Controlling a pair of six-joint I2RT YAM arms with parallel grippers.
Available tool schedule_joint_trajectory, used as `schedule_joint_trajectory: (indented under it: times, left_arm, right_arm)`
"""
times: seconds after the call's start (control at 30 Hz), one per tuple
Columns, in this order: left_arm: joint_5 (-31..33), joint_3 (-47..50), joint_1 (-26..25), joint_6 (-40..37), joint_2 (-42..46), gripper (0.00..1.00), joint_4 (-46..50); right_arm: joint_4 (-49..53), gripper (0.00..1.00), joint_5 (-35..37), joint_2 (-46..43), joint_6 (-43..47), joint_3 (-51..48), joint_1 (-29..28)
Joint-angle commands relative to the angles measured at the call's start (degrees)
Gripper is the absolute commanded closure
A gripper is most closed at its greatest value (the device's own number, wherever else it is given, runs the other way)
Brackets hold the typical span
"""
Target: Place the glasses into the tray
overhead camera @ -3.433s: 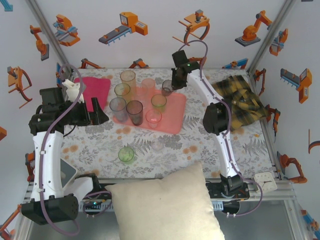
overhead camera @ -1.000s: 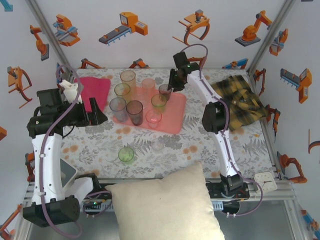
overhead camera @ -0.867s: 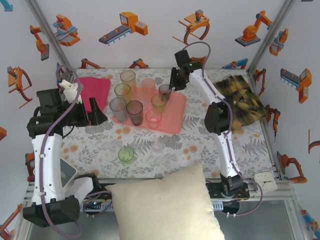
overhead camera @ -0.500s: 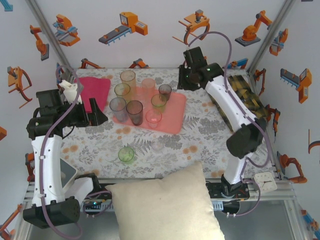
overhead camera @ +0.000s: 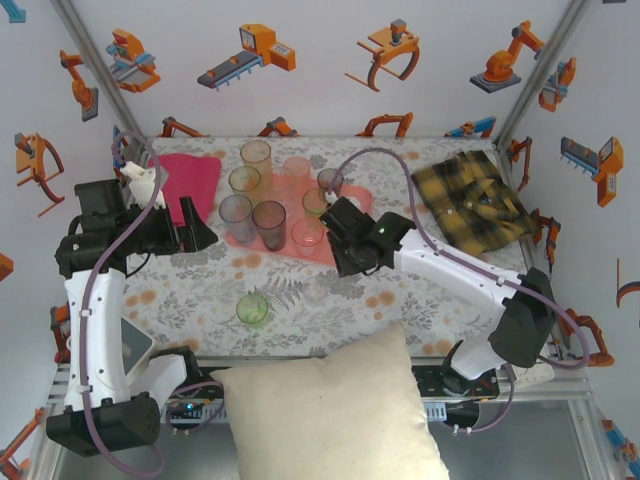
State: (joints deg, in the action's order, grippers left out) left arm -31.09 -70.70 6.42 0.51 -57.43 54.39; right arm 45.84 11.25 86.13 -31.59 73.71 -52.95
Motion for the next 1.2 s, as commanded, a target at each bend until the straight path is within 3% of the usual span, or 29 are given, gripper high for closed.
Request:
schedule_joint_trajectory:
  times: [0.0, 0.3, 0.6, 0.8, 1.17]
  left_arm:
    - [-0.20, 0.86, 0.26, 0.51, 0.48, 0.03, -0.87]
    - [0.98, 1.61, 0.26, -0.20, 2.34, 0.03, -0.51]
    - [-0.21, 1.61, 0.26, -0.25, 1.45, 0.03, -0.70]
    - [-8.99, 1.87, 0.26, -1.31, 1.59, 0.03, 0.21]
    - [-16.95, 2.32, -0.08, -4.04, 2.04, 0.03, 2.30]
  right_arm:
    - [-5.91, 0.62, 1.98, 0.08, -4.12, -1.66, -1.81]
    - [-13.92, 0.62, -0.24, 5.97, -7.12, -2.81, -3.74]
    - [-11.01, 0.62, 1.88, 9.12, -7.51, -1.59, -4.85]
    - [-11.78, 0.62, 1.87, 10.79, -8.13, -2.81, -5.13]
    - [-11.79, 0.68, 2.63, 12.94, -8.31, -3.41, -5.50]
